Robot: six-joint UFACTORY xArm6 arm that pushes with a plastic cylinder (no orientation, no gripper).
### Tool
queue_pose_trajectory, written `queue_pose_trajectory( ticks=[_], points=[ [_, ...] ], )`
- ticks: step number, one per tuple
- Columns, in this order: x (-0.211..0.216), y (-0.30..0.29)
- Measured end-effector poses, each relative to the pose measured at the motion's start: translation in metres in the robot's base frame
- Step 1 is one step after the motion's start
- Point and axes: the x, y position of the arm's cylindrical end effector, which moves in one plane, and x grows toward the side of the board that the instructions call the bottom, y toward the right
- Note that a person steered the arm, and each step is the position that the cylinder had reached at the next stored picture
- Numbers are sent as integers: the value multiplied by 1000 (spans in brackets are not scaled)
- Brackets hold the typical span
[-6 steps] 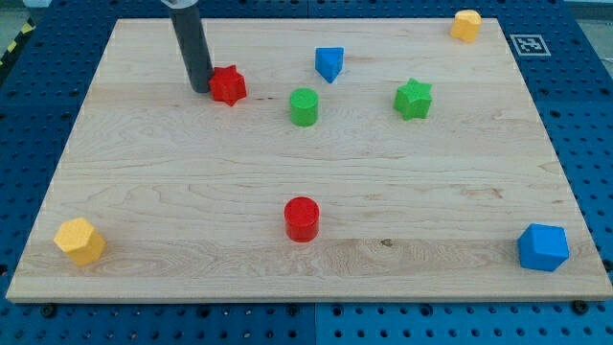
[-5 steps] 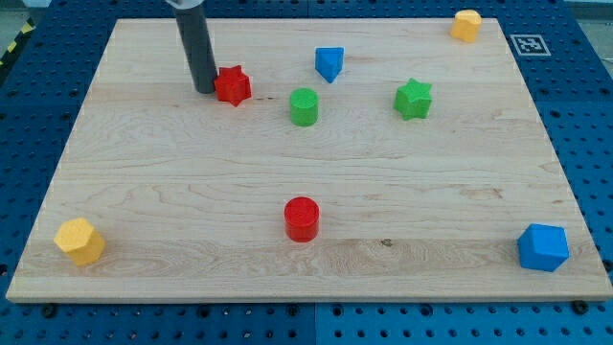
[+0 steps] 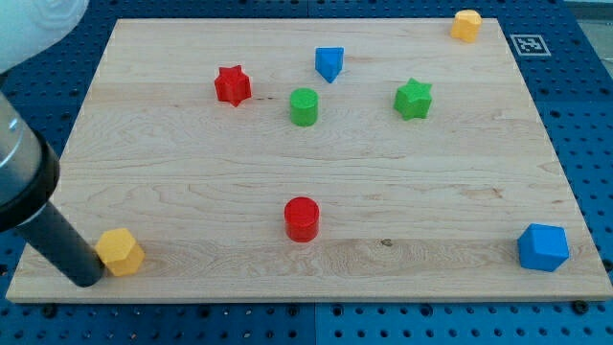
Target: Push the yellow hexagon horizontally left to the red circle
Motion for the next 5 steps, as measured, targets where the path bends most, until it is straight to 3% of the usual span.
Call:
queue_pose_trajectory(
  ticks=[5],
  points=[
    [-21, 35]
  ],
)
